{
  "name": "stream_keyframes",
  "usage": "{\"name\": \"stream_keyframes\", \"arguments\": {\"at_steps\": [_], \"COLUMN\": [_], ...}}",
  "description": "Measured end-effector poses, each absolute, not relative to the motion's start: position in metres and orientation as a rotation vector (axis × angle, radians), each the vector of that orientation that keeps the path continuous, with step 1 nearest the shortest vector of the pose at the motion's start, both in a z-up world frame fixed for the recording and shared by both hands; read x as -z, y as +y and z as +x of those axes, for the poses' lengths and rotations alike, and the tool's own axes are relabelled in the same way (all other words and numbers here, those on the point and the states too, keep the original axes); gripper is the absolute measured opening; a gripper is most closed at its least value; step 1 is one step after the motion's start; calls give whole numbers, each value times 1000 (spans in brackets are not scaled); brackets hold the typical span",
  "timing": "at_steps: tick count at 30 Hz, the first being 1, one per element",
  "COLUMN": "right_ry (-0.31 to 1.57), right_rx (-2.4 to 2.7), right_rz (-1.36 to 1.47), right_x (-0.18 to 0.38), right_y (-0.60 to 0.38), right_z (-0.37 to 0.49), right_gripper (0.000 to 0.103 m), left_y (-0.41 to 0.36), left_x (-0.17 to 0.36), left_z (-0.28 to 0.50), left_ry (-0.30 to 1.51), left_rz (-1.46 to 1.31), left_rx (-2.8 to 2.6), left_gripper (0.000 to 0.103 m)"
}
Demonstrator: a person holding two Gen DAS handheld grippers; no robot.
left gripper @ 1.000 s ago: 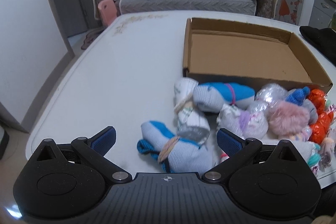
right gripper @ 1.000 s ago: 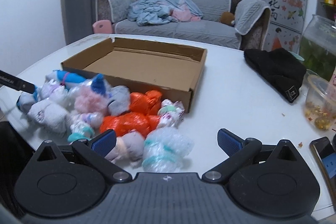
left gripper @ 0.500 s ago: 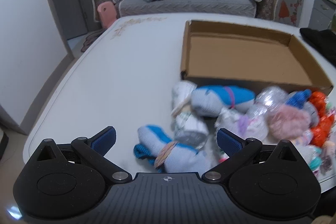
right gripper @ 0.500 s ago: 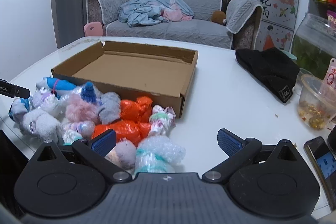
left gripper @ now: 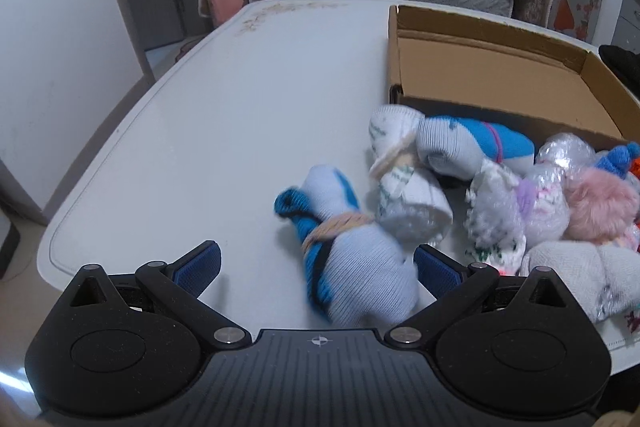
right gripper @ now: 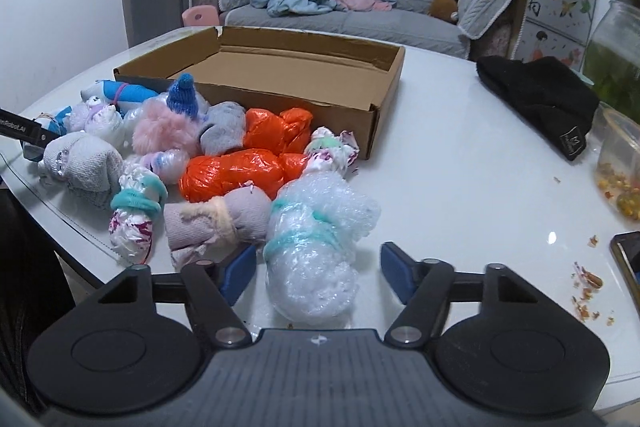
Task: Organize objects
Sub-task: 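Grasp the blue-white sock roll with left tool while right tool grasps bubble-wrap roll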
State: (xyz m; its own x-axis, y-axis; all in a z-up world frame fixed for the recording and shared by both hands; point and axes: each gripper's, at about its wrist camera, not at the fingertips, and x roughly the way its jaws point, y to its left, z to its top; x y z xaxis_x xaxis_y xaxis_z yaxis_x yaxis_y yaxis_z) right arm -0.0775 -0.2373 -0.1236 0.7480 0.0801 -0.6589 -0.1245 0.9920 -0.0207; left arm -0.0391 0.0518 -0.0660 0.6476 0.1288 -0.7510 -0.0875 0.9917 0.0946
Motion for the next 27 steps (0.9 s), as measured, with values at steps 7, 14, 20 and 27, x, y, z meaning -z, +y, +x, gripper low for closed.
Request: {"name": "stream_keyframes", "arguments": {"at_steps": [7,14,20,27], "right_ry": [712,705,703,693], "right_rx": [-127,-126,-135,-140], "right_rz": [-31,-23,-20,-7], "right_x": [124,123,122,117], "right_y": [-241,-246,-248,-253], "right_z": [-78,-75,-73,-73], "right_gripper": [47,37,34,33], "left_y": [56,62,61,63], "left_x": [78,78,71,70], "left_z": [-23,-24,-26,-26], "left_ry": [892,885,860,861], "left_rz": [34,-17,-14,-3], "left_rx": [-137,-91,-52,-60], "left_gripper": [103,96,59,51]}}
